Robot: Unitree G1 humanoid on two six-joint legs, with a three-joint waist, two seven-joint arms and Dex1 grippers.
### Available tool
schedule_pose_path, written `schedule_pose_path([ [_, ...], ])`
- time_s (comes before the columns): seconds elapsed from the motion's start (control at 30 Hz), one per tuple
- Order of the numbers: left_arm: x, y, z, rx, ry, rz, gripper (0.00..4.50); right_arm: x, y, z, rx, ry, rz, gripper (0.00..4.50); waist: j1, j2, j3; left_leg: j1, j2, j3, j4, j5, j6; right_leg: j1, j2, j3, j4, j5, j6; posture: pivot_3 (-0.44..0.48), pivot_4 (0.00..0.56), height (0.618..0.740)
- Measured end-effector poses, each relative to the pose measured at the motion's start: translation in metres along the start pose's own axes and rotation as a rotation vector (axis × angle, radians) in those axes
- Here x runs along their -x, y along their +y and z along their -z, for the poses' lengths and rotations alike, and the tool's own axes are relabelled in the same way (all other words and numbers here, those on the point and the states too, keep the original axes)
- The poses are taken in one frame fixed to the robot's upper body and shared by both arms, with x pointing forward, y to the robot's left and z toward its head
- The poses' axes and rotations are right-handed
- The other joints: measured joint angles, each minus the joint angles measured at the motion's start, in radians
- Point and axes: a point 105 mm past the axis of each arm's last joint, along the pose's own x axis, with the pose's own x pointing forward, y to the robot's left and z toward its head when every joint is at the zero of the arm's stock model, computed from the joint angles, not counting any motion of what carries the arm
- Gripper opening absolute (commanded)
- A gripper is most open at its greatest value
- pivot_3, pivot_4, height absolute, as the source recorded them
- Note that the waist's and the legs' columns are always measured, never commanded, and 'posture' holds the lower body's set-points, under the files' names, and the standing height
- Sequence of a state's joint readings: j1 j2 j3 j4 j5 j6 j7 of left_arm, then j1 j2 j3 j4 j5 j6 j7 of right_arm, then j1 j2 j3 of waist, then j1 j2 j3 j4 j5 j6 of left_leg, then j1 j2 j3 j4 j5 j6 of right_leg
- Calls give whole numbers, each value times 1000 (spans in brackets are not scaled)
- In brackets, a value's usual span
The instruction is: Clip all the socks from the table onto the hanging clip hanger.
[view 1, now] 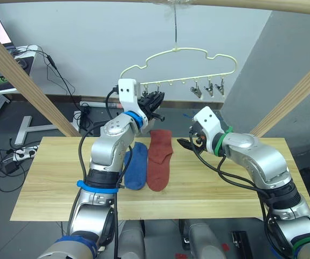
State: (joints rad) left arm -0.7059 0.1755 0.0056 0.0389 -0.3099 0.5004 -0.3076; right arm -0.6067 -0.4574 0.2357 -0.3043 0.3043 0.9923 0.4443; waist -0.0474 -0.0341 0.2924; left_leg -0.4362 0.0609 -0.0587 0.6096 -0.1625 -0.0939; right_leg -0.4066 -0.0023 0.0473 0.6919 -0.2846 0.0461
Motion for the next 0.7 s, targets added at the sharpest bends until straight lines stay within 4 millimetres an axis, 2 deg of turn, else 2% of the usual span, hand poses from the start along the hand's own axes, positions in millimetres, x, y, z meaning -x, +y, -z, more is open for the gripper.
schedule_pose_path([
  [0.7, -1, 1, 1, 4, 0, -17, 307, 1, 0, 1, -9, 7, -4, 3908, 0, 0, 0, 0, 0, 0, 0, 0, 0, 0, 0, 0, 0, 0, 0, -27, 217, 740],
])
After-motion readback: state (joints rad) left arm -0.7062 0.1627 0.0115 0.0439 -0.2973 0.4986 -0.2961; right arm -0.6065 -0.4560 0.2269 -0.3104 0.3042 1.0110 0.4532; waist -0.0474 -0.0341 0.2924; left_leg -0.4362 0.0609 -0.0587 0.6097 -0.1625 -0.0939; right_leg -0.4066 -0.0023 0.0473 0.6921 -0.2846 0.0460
